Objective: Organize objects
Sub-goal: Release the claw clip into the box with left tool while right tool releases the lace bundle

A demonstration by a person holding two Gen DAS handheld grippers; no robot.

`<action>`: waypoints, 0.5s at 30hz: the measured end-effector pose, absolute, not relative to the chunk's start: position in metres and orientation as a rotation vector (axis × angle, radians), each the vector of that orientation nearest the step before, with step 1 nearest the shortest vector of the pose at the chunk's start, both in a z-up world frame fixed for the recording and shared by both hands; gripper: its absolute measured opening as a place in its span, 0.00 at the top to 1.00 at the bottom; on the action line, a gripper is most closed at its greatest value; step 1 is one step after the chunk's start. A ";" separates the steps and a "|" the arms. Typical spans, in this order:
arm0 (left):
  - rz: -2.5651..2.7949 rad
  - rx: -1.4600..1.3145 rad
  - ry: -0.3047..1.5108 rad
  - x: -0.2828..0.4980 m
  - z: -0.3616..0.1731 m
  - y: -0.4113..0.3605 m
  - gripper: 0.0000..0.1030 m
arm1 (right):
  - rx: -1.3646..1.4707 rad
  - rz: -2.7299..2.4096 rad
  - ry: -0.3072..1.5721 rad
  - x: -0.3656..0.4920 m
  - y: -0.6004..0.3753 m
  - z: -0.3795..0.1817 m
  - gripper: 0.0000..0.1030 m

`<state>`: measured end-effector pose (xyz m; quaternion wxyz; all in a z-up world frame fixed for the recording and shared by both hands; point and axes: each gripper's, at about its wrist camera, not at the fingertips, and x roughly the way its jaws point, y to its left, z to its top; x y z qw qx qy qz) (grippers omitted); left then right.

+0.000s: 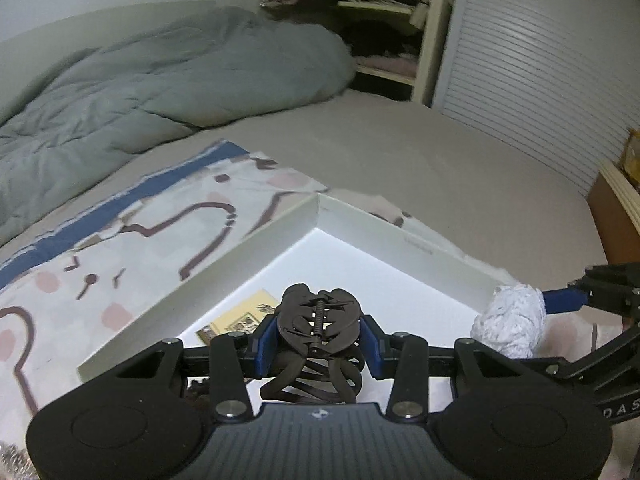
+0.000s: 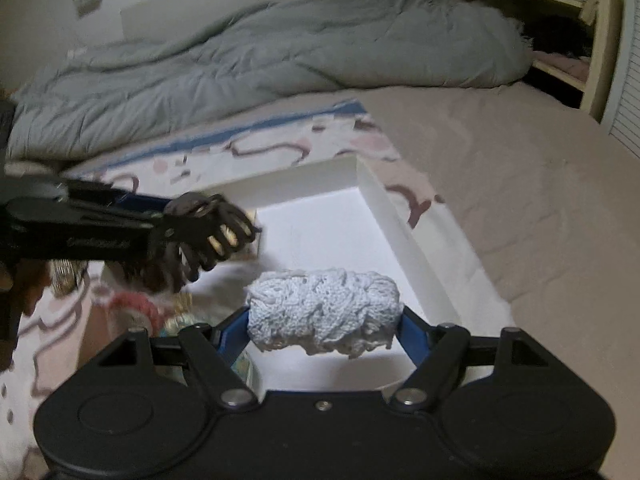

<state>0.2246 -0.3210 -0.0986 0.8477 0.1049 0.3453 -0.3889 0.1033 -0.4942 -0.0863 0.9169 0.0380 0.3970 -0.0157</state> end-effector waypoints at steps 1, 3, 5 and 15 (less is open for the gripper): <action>-0.835 0.226 0.727 0.225 -0.102 -0.322 0.57 | 0.071 -0.025 0.826 0.104 -0.493 -0.089 0.25; -0.863 0.207 0.727 0.226 -0.107 -0.323 0.57 | 0.057 -0.016 0.849 0.107 -0.490 -0.094 0.25; -0.894 0.186 0.734 0.227 -0.111 -0.324 0.57 | 0.045 -0.014 0.870 0.110 -0.488 -0.099 0.25; -0.843 0.174 0.787 0.232 -0.131 -0.324 0.41 | -0.004 0.000 0.944 0.117 -0.478 -0.117 0.05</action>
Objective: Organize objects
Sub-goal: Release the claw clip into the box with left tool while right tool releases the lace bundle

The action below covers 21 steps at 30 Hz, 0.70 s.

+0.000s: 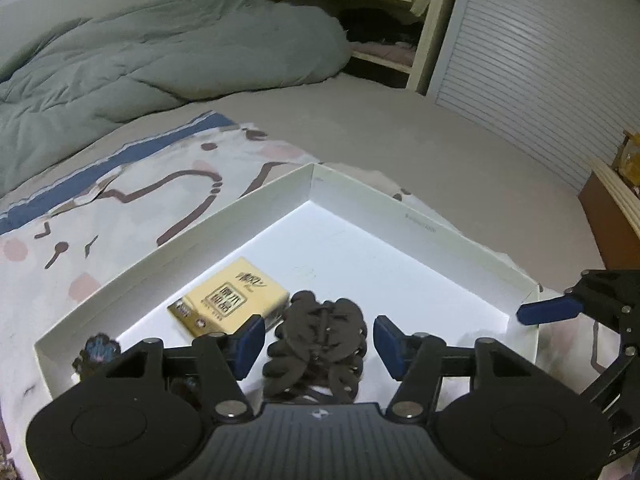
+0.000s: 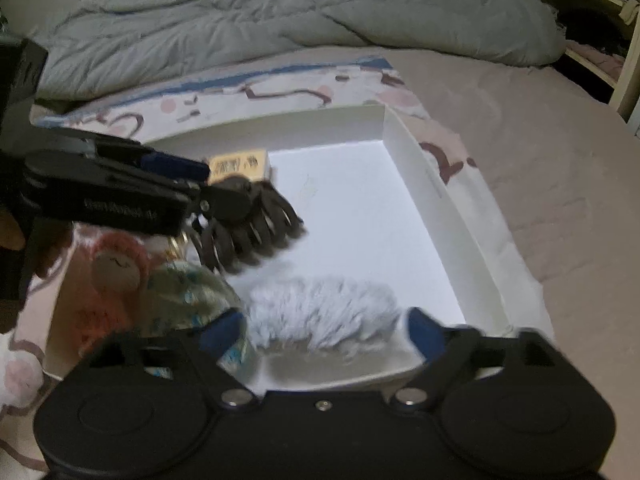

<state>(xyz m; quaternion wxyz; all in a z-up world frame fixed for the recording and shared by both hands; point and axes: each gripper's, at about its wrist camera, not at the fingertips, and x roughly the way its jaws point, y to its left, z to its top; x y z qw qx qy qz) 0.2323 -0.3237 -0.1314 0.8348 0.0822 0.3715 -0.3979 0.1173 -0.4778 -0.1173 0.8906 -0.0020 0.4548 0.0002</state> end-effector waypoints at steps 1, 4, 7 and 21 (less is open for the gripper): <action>-0.840 0.180 0.785 0.231 -0.130 -0.323 0.41 | -0.013 -0.005 0.949 0.117 -0.477 -0.118 0.05; -0.836 0.178 0.783 0.229 -0.125 -0.322 0.41 | -0.007 -0.020 0.945 0.115 -0.480 -0.116 0.05; -0.833 0.177 0.780 0.225 -0.118 -0.323 0.41 | 0.031 -0.034 0.934 0.114 -0.486 -0.113 0.05; -0.786 0.173 0.755 0.200 -0.084 -0.310 0.41 | 0.087 -0.066 0.848 0.097 -0.494 -0.084 0.05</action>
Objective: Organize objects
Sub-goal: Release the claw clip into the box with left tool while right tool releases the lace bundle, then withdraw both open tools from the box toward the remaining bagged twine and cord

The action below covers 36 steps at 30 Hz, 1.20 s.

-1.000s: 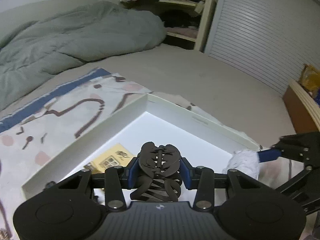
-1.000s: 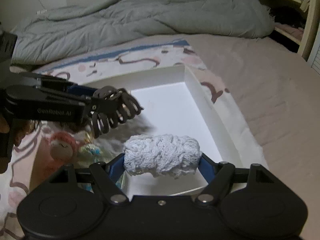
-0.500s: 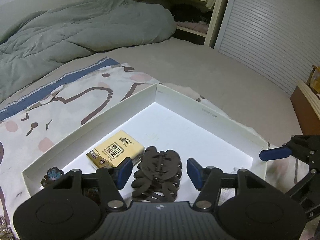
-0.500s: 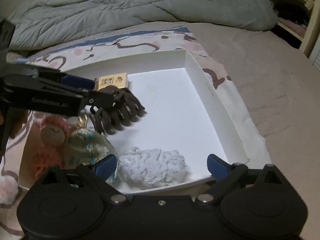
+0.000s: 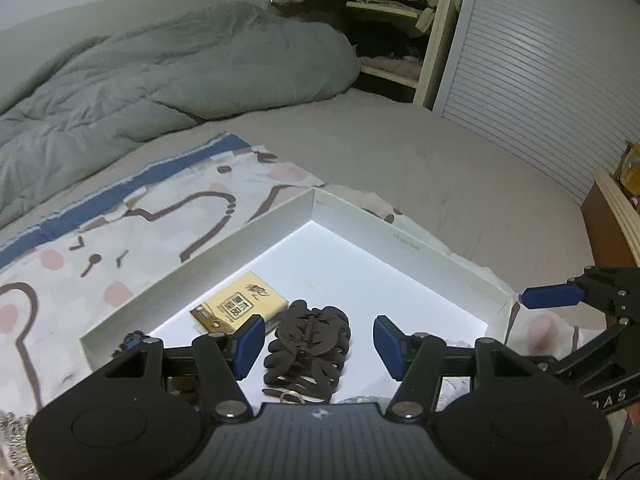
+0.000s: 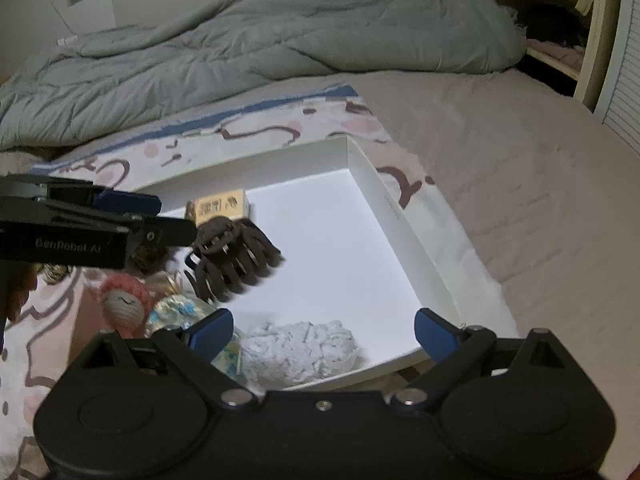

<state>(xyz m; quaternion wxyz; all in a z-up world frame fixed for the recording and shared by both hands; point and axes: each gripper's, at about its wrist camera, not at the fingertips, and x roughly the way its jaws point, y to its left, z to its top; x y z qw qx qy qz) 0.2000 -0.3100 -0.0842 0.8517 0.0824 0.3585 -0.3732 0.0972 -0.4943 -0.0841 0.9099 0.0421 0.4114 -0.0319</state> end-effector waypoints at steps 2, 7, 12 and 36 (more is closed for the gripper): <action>-0.778 0.172 0.750 0.195 -0.077 -0.306 0.41 | 0.092 -0.066 0.835 0.094 -0.493 -0.078 0.05; -0.741 0.165 0.741 0.182 -0.060 -0.294 0.41 | 0.105 -0.067 0.800 0.086 -0.491 -0.064 0.05; -0.699 0.129 0.743 0.170 -0.046 -0.281 0.39 | 0.101 -0.065 0.767 0.076 -0.486 -0.051 0.05; -0.573 0.078 0.711 0.117 -0.011 -0.222 0.01 | 0.094 -0.048 0.671 0.041 -0.472 -0.024 0.00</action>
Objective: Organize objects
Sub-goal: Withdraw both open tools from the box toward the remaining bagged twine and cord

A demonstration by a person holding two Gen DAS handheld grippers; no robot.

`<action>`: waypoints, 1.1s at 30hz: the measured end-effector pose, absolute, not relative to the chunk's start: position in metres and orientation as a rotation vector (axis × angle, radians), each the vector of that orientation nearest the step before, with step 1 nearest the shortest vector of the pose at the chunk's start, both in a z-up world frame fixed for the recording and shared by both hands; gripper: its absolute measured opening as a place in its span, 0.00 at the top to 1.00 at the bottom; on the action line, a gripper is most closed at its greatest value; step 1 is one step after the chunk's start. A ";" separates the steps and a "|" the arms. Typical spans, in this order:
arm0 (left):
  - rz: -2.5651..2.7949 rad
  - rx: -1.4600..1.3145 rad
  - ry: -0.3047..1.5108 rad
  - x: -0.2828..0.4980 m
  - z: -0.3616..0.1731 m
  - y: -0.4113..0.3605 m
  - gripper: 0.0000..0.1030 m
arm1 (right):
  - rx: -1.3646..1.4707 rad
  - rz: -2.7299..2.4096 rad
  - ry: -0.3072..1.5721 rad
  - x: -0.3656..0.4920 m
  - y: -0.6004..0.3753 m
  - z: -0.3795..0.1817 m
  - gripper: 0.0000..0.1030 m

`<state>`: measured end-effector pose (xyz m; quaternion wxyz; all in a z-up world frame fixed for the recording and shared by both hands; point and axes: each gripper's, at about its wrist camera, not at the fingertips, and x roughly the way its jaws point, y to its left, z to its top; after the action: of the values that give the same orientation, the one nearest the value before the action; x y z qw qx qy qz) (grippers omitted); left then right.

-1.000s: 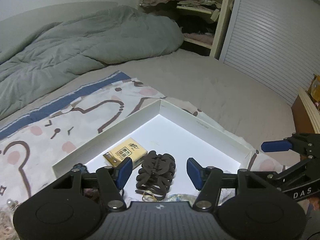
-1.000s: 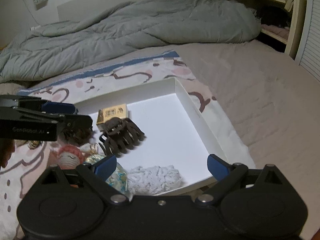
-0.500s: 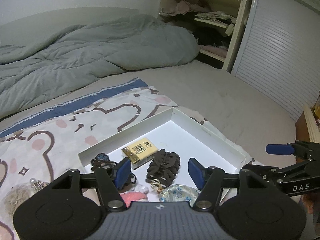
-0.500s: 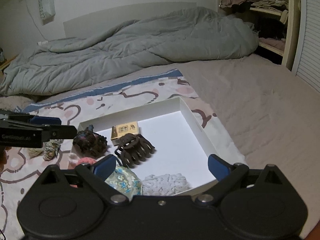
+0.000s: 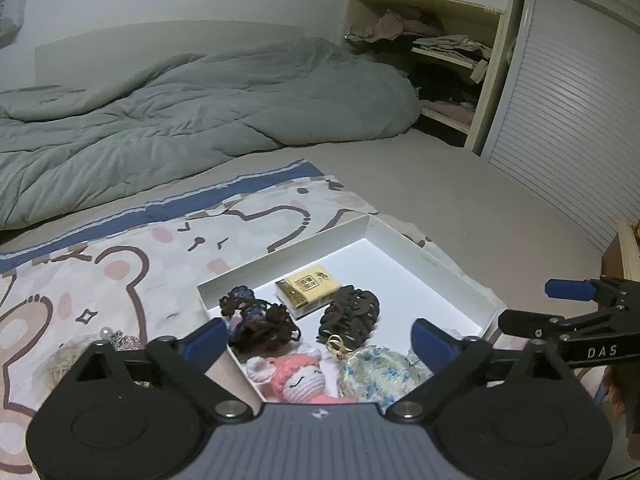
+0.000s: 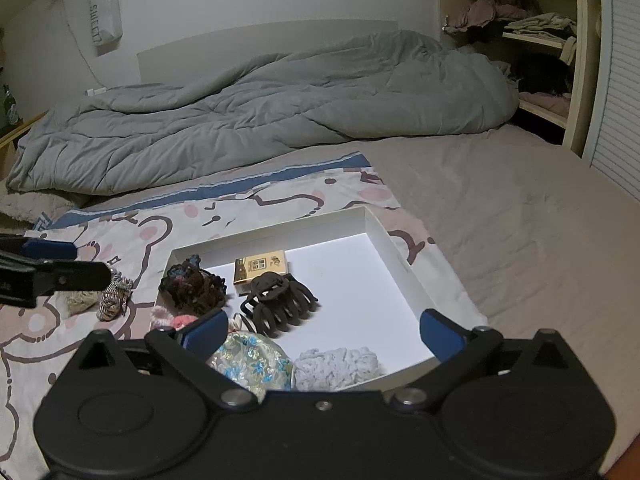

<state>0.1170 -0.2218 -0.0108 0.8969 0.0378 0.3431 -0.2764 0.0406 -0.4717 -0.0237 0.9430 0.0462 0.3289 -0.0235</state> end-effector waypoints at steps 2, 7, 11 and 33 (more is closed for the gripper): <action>-0.561 0.073 0.704 0.114 -0.012 -0.217 0.00 | 0.097 -0.052 0.667 0.039 -0.471 -0.024 0.00; -0.516 0.050 0.707 0.114 -0.016 -0.206 0.00 | 0.098 -0.050 0.654 0.035 -0.469 -0.022 0.00; -0.489 0.047 0.708 0.115 -0.019 -0.200 0.00 | 0.102 -0.046 0.647 0.034 -0.466 -0.021 0.00; -0.359 0.012 0.704 0.120 -0.018 -0.143 0.00 | 0.112 -0.001 0.639 0.049 -0.431 -0.018 0.00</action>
<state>0.1200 -0.1435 -0.0182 0.9229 0.0057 0.3430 -0.1747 0.0495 -0.4310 -0.0179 0.9478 0.0549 0.3141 -0.0006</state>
